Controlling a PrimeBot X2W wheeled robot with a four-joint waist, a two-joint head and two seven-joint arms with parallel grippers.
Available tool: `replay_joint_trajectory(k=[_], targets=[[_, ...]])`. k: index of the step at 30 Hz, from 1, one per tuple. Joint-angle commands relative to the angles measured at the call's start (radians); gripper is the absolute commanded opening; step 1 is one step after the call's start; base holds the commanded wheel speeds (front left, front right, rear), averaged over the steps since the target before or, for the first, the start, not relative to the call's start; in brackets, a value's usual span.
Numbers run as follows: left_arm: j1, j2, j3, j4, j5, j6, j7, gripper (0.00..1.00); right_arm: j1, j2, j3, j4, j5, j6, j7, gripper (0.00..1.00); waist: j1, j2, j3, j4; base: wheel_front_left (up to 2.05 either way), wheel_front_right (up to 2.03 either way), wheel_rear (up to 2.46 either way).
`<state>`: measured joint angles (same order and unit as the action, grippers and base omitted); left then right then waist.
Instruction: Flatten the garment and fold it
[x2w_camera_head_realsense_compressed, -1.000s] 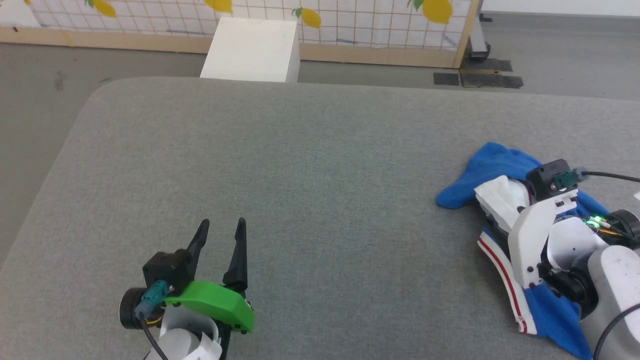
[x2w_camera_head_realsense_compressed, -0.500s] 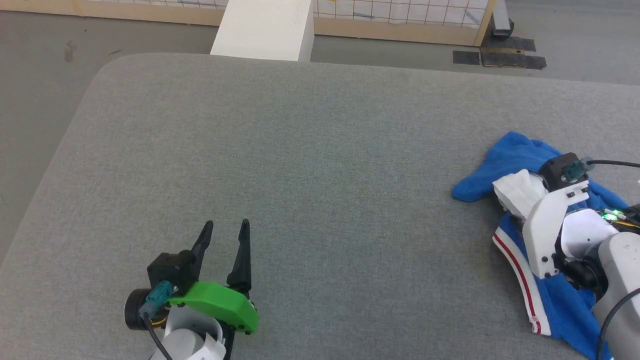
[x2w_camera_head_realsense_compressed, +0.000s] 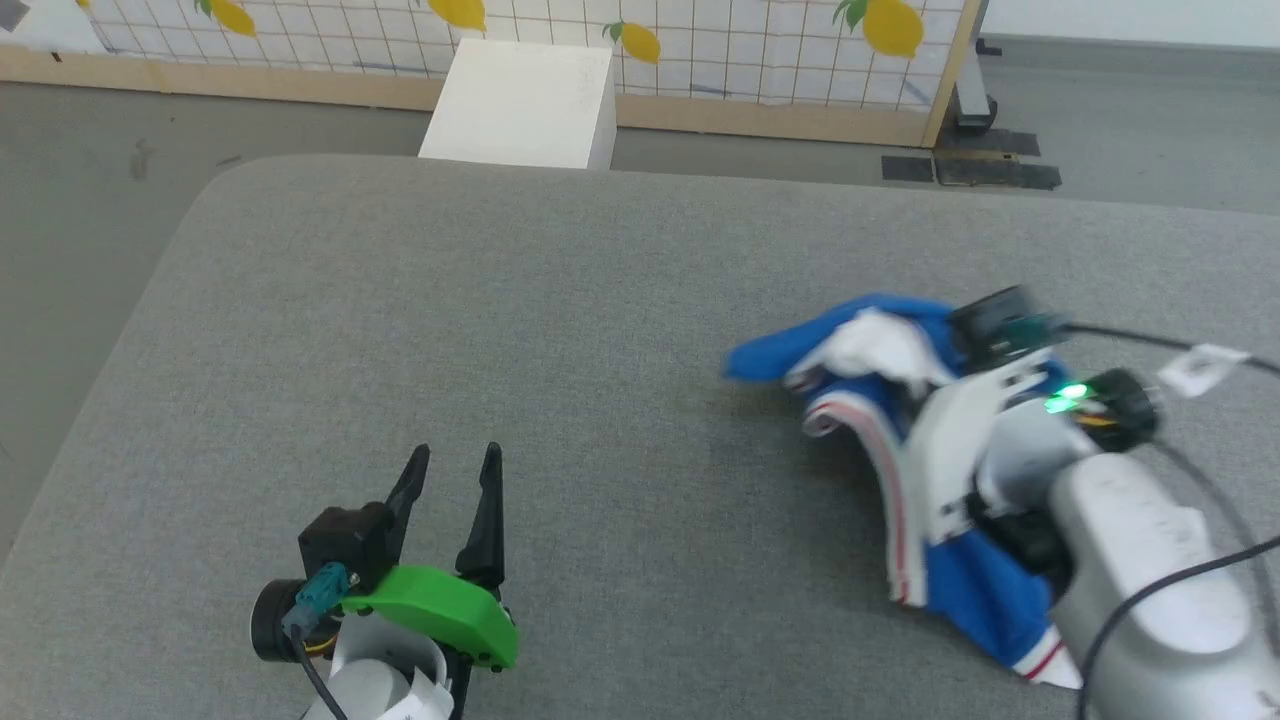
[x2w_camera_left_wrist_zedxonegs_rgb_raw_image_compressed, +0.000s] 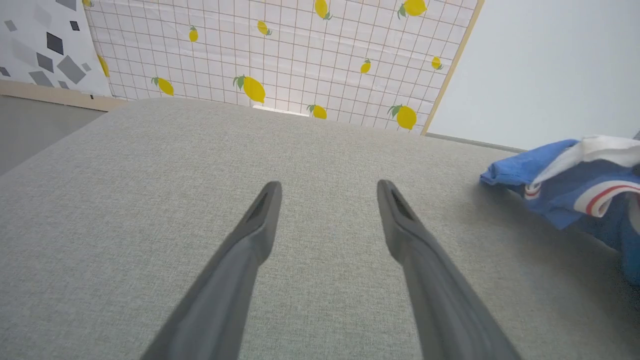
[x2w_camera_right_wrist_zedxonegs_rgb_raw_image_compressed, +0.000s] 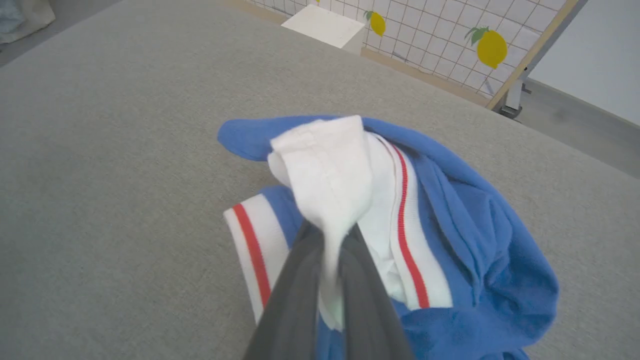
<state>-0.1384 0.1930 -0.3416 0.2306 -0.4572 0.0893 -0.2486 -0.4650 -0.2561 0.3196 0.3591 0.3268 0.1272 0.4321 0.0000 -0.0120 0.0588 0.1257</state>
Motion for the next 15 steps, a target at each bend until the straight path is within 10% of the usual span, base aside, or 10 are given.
replay_joint_trajectory(k=[1, 10, 12, 13, 15], targets=[[0.003, 0.006, -0.002, -0.004, 0.005, 0.000, -0.001, 1.00, -0.010, 0.023, 0.046, -0.007, 0.016, 0.003, -0.014, 0.00, 0.0000, 0.0120, -0.005, -0.001, 0.00, 0.00, 0.00], [0.003, 0.004, -0.009, -0.005, -0.002, 0.000, -0.002, 1.00, 0.041, 0.099, 0.268, 0.090, 0.105, 0.003, -0.025, 0.00, 0.0000, 0.0120, 0.010, 0.008, 0.00, 0.00, 0.00], [0.003, 0.003, -0.010, -0.003, -0.003, 0.000, -0.002, 1.00, 0.054, 0.102, 0.293, 0.124, 0.112, 0.003, -0.041, 0.48, 0.0000, 0.0120, 0.012, 0.010, 0.00, 0.00, 0.00], [0.002, 0.002, -0.010, -0.002, -0.003, 0.000, -0.003, 1.00, 0.063, 0.105, 0.301, 0.138, 0.122, 0.003, -0.053, 1.00, 0.0000, 0.0120, 0.013, 0.011, 0.00, 0.00, 0.00], [0.003, 0.002, -0.011, 0.001, -0.004, 0.000, -0.003, 1.00, 0.079, 0.105, 0.314, 0.149, 0.131, 0.003, -0.090, 1.00, 0.0000, 0.0120, 0.011, 0.012, 0.00, 0.00, 0.00]])
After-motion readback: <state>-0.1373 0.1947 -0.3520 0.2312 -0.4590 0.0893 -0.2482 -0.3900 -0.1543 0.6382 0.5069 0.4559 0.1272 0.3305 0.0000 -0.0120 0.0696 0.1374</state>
